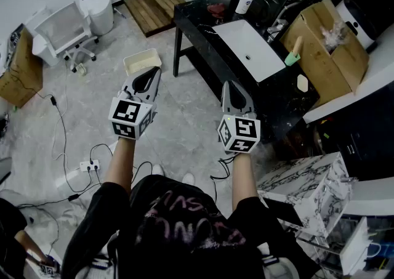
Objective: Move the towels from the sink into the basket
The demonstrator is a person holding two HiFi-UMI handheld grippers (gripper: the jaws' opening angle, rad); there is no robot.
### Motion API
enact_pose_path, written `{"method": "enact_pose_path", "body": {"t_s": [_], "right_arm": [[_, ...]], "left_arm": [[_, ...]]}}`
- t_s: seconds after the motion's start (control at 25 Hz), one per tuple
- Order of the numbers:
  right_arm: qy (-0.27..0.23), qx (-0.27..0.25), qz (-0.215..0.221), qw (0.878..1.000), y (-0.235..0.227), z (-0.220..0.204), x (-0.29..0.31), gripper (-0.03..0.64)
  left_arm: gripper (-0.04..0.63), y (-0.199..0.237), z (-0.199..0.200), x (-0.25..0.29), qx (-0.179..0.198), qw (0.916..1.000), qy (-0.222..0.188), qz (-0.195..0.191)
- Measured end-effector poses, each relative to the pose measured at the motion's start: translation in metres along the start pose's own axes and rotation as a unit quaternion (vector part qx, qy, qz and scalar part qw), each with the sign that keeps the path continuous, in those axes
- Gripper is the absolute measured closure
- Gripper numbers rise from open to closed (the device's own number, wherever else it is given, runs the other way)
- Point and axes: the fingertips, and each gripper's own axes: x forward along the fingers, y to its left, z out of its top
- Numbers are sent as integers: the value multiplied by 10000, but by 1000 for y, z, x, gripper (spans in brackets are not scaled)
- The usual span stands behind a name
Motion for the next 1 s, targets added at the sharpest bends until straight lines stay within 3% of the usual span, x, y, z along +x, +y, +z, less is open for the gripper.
{"method": "enact_pose_path", "body": {"t_s": [0.64, 1.0], "right_arm": [[-59, -146, -76, 9998, 4, 1, -4, 603], [80, -234, -167, 9996, 30, -5, 9, 601]], "left_arm": [[580, 1, -15, -1, -128, 9998, 155, -77], [580, 27, -26, -7, -208, 9995, 176, -175]]}}
